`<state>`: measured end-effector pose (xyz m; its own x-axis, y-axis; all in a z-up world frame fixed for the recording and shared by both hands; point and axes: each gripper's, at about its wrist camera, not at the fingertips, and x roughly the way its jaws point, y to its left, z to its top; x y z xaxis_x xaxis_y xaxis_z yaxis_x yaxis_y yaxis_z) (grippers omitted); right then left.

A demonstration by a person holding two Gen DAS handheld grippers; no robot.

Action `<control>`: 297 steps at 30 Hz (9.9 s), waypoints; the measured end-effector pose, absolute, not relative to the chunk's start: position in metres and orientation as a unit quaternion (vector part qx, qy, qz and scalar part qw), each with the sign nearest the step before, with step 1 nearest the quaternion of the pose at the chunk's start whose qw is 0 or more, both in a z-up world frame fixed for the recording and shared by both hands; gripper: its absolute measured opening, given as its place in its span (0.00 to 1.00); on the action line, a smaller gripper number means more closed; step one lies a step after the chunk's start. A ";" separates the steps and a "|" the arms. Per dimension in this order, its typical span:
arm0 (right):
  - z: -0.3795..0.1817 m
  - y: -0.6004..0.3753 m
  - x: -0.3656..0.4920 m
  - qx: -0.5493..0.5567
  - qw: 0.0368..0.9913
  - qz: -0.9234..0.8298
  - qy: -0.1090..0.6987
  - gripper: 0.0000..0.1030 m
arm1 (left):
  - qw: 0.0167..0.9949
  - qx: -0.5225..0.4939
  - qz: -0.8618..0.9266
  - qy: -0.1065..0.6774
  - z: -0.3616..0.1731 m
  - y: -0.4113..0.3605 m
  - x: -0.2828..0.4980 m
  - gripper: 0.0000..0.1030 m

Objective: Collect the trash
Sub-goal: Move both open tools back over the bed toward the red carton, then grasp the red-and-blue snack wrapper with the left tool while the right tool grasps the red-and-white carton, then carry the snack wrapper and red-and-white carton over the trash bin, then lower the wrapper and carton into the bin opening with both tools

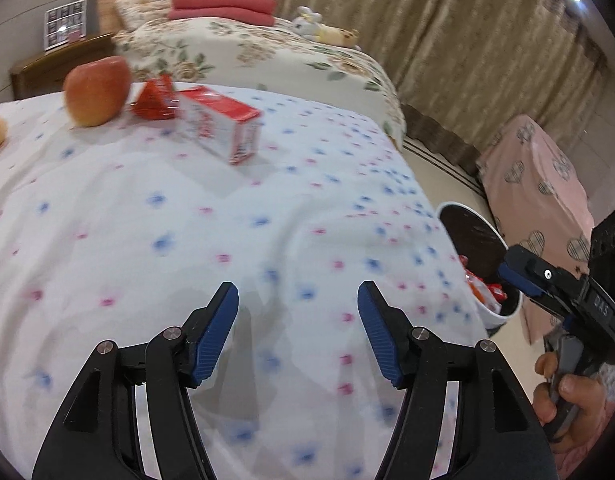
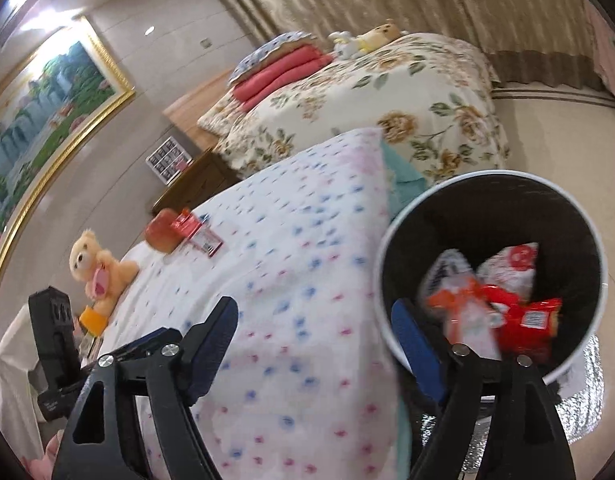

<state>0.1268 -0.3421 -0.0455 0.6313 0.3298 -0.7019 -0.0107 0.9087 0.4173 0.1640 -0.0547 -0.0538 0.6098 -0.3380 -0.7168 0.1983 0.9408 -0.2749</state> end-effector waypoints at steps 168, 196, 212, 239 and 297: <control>-0.051 -0.369 0.070 0.219 0.891 0.023 0.398 0.41 | 0.875 -0.008 -0.278 0.397 -0.038 -0.159 0.126 0.01; -0.039 -0.405 0.065 0.226 0.896 -0.017 0.382 0.41 | 0.864 0.015 -0.320 0.389 -0.029 -0.208 0.129 0.01; -0.035 -0.419 0.072 0.223 0.897 -0.027 0.380 0.41 | 0.861 0.024 -0.331 0.386 -0.025 -0.227 0.139 0.01; -0.035 -0.433 0.082 0.218 0.894 -0.039 0.389 0.41 | 0.859 0.043 -0.338 0.382 -0.024 -0.252 0.148 0.01; -0.049 -0.449 0.090 0.230 0.886 -0.049 0.399 0.41 | 0.854 0.065 -0.336 0.393 -0.038 -0.282 0.167 0.01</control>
